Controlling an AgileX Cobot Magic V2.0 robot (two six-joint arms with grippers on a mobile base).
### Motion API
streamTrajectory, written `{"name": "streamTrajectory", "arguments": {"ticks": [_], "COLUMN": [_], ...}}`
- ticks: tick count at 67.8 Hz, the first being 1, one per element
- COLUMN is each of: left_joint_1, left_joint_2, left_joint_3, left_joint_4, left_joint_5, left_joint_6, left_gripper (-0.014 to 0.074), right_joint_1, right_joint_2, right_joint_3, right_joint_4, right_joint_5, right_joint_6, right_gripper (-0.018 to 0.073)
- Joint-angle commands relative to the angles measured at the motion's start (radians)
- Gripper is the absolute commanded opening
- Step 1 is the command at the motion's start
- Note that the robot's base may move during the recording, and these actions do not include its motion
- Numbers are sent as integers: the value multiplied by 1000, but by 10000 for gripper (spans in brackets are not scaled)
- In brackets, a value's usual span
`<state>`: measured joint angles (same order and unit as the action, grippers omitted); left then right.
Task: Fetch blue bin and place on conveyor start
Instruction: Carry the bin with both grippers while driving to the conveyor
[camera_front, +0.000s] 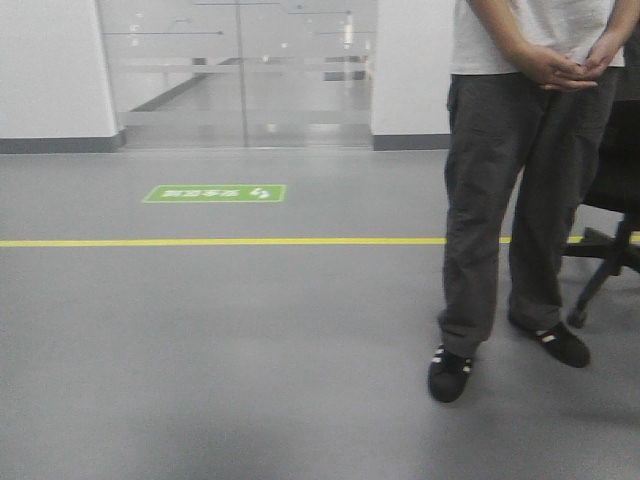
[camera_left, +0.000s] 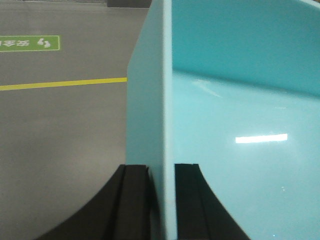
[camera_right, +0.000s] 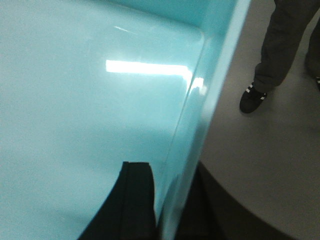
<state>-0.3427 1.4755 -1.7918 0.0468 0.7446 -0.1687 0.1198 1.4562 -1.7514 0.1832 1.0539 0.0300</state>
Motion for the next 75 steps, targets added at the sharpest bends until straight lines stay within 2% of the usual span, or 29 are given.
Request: {"name": "streamTrajectory", "arguments": {"ticks": [1,21,55,75], "left_joint_1": [6,6,6,6], "left_joint_2": [-22,-22,-22,-22], "left_joint_3": [-14,-14,-14,-14], "left_joint_4": [-8,-5,-5,-5], "left_joint_5": [-86,-86,-86,-86], "left_joint_6": [-19,-19,-19,-19], "left_gripper": [-111,-111,-111,-111], "right_joint_1": [-8,-8,-8,-8], "right_joint_2": [3,70,183,219], "right_joint_3": [-6,-6,-6,-6], "right_joint_4": [-37,-35,-30,-30], "right_joint_5": [-17,-140,-467,-549], "right_joint_6": [-30,-30,-30,-30], "right_gripper": [-151,-151,-151,-151]}}
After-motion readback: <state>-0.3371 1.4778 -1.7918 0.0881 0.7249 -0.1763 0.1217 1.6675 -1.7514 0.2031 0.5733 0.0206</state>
